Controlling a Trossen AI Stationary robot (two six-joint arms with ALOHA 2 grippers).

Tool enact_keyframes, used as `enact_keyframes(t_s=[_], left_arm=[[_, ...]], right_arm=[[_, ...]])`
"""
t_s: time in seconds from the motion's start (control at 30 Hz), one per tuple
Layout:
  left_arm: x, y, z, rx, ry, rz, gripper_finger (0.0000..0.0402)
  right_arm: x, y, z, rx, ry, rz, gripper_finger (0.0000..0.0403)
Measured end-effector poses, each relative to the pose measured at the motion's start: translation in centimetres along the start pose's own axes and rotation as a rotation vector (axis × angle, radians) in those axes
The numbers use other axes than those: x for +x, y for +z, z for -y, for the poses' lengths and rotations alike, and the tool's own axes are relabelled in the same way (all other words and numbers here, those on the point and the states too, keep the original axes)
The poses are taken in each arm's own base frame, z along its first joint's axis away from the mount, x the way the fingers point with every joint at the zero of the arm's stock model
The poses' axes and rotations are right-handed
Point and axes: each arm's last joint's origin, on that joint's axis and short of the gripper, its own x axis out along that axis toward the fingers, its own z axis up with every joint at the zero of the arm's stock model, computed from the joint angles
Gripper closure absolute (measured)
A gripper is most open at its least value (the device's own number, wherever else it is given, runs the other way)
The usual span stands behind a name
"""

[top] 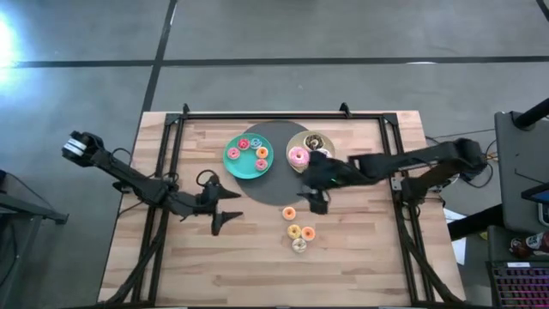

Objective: Pick & Place donuts
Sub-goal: Put the small top orange donut on the green plate

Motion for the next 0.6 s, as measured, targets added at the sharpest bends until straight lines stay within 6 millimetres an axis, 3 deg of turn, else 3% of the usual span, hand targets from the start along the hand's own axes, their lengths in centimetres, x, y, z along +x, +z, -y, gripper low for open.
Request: enact_keyframes(t_s=[0.23, 0.6], left_arm=[[1.8, -0.2, 1.2, 0.087, -0.049, 0.018, 0.0131], [6.0, -0.7, 3.7, 0.245, -0.078, -0.075, 0.0131]], right_arm=[[-2.2, -5.0, -2.2, 0.063, 0.022, 0.076, 0.0130], [-2.5, -10.9, -3.8, 0.147, 0.028, 0.141, 0.0135]])
